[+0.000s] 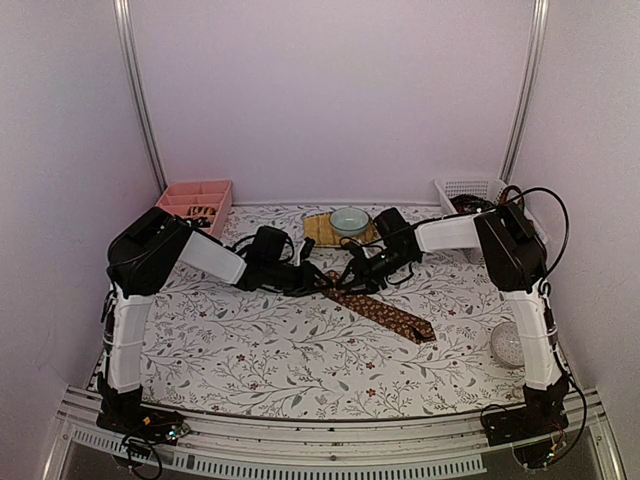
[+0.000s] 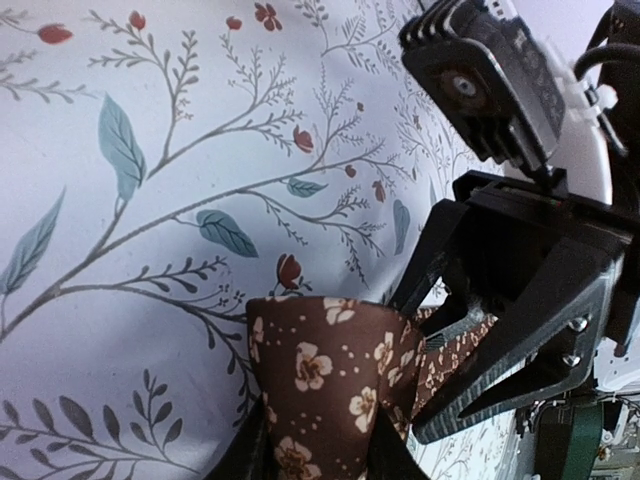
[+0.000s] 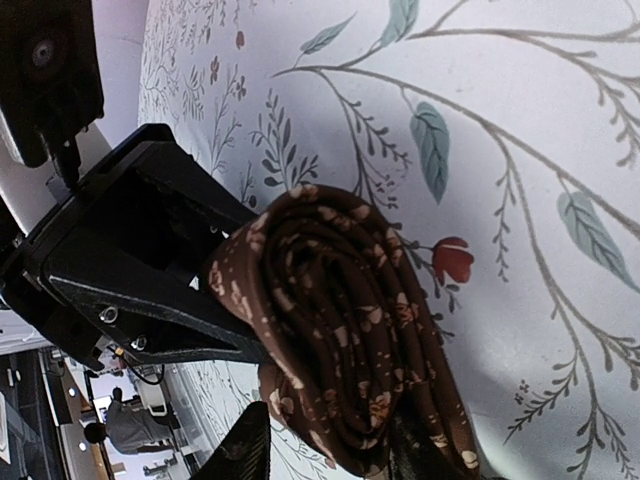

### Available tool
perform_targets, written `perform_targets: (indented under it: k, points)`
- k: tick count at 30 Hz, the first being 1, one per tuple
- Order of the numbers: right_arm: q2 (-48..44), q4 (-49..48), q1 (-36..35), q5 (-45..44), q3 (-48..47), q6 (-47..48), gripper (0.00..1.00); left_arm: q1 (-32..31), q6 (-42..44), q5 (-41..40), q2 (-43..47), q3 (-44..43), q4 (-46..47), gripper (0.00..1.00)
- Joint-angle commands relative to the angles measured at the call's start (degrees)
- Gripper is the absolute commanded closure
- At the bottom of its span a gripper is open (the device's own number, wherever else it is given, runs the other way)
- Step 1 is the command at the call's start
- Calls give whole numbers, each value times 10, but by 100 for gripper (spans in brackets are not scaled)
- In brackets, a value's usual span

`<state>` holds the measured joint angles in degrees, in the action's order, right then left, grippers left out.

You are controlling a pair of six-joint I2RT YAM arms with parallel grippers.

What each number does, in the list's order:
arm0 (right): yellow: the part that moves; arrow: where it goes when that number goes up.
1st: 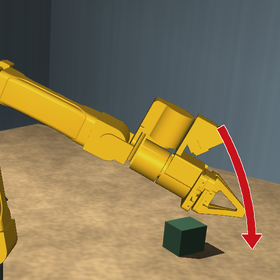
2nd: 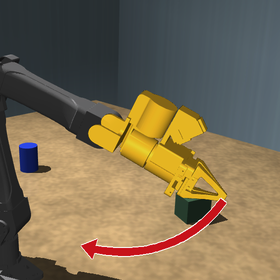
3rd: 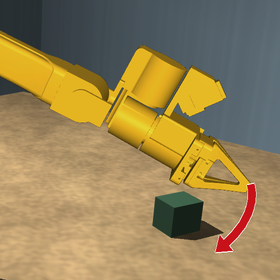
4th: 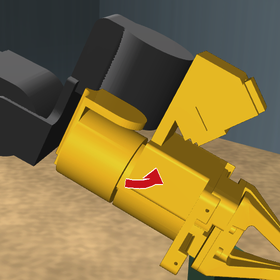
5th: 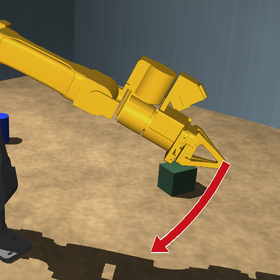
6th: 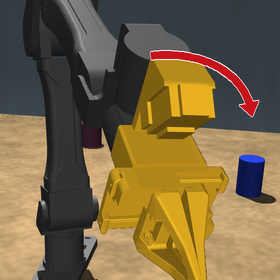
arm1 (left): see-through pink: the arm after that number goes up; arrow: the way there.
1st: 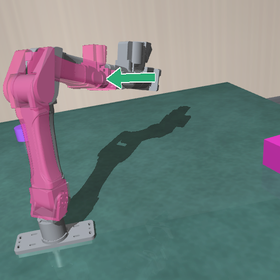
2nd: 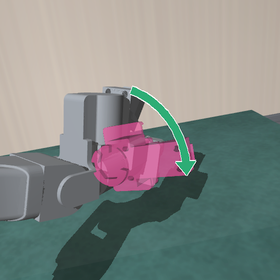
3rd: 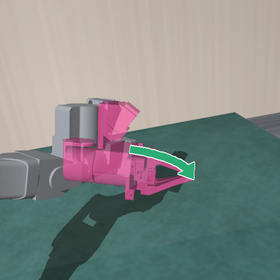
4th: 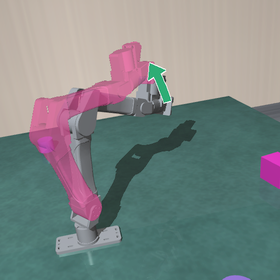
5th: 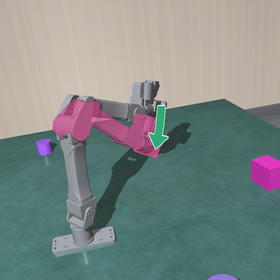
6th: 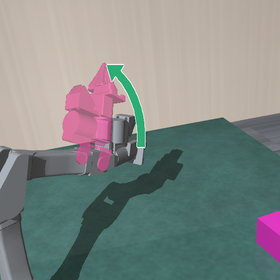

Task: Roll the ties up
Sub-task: Roll the tie at the center of the board.

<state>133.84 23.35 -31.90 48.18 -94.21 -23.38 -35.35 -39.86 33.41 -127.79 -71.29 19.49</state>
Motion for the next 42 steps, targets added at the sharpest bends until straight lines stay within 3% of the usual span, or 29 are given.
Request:
perform_targets:
  k: [1, 7, 13, 22, 28, 42]
  points:
    - [13, 62, -12, -147, 17, 17, 58, -26, 21, -55, 1, -3, -68, 78]
    - [-61, 96, -12, -179, -1, 72, 41, -36, 45, -142, 39, -9, -101, 81]
    - [-136, 130, -3, -195, 6, 141, 32, -57, 89, -228, 57, -31, -148, 81]
    - [-218, 110, 21, -159, 77, 212, 30, -68, 104, -240, 62, -32, -140, 78]
    - [-211, 94, 21, -203, 79, 257, 30, -70, 119, -263, 67, -34, -152, 78]
    - [-242, 72, 21, -222, 85, 335, 21, -115, 228, -438, 83, -81, -228, 78]
